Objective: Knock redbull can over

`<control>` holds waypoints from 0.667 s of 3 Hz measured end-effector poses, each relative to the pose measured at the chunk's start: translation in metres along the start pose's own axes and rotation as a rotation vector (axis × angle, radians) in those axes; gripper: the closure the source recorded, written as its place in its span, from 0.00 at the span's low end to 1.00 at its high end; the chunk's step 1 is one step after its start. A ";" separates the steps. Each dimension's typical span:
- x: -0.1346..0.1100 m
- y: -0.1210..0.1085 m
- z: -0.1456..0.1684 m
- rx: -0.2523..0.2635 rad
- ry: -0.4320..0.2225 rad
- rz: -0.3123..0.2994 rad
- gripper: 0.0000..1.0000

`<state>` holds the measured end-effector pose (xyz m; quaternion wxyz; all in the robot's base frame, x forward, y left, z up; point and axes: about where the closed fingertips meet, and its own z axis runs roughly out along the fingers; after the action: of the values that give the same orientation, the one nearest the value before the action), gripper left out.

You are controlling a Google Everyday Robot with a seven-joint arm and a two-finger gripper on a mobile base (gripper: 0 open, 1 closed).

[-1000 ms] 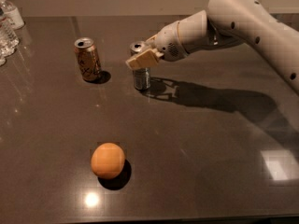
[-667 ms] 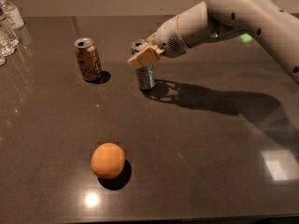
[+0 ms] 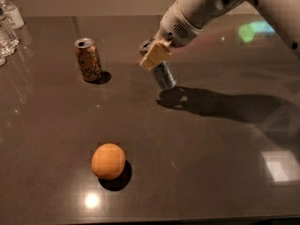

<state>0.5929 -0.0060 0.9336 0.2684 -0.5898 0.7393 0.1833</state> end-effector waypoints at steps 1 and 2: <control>0.024 0.007 -0.008 -0.021 0.140 0.004 1.00; 0.049 0.011 -0.007 -0.046 0.262 0.005 1.00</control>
Offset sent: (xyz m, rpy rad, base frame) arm -0.0301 -0.0640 -0.0391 -0.3843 0.1605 0.0217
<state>0.5735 -0.0449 0.9086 0.1554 -0.6129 0.7650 0.1222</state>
